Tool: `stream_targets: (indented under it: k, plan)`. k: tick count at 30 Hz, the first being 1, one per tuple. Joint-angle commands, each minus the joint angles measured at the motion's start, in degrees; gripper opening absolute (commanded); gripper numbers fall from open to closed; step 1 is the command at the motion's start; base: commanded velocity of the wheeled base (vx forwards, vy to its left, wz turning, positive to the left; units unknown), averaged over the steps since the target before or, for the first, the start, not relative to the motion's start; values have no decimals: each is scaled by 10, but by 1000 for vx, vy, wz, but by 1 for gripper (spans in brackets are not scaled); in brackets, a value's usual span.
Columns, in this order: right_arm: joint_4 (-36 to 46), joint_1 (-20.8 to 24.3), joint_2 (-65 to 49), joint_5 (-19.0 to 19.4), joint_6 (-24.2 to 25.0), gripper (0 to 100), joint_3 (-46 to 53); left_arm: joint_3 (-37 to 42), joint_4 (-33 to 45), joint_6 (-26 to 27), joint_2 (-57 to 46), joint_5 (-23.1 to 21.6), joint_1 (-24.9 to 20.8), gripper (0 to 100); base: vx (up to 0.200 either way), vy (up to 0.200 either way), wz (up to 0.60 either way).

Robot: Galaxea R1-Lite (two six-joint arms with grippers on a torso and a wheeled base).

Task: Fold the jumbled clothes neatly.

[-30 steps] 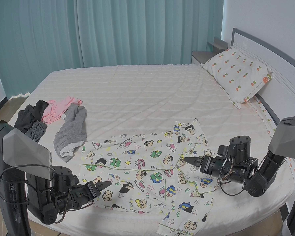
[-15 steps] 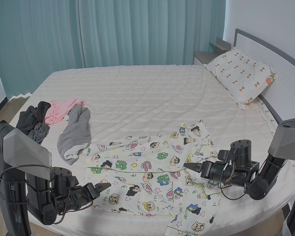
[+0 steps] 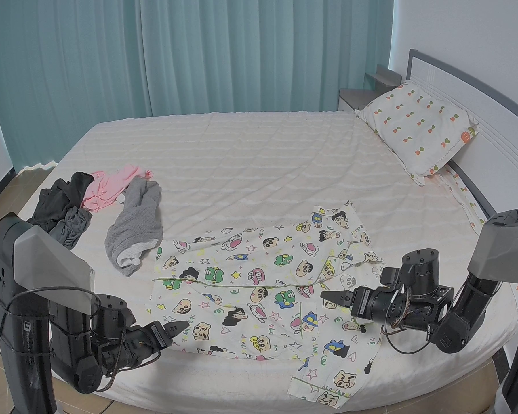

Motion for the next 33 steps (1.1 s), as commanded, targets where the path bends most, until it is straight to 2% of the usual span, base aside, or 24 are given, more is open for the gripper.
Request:
stream_targets:
  k: [1, 2, 10, 20, 24, 25, 27, 29, 31, 33]
  plan:
    - [-1, 4, 5, 0, 0, 100, 0, -37, -10, 3, 39, 21, 5, 100, 0, 0, 0]
    - [-1, 4, 4, 0, 0, 100, 0, -58, -10, 0, 38, 39, 10, 100, 0, 0, 0]
    - [-1, 3, 0, 0, 0, 100, 0, -100, -10, 1, 64, 41, 14, 100, 0, 0, 0]
    - [-2, -3, -1, 0, 4, 100, 0, -105, -10, 11, 70, 41, 19, 100, 0, 0, 0]
    - [-11, -17, -2, 13, 24, 100, 0, -104, 4, 22, 68, 40, 21, 100, 0, 0, 0]
    - [-34, -39, -4, 42, 33, 100, 3, -95, 13, 32, 61, 39, 23, 100, 0, 0, 0]
    - [-47, -60, -3, 69, 33, 100, 14, -90, 14, 32, 54, 38, 24, 100, 0, 0, 0]
    - [-68, -82, -2, 112, 27, 100, 29, -88, 15, 32, 51, 37, 25, 100, 0, 0, 0]
    - [-103, -106, -2, 164, 28, 100, 45, -90, 15, 33, 54, 38, 24, 100, 0, 0, 0]
    - [-127, -117, -1, 186, 29, 100, 54, -96, 15, 33, 55, 37, 25, 100, 0, 0, 0]
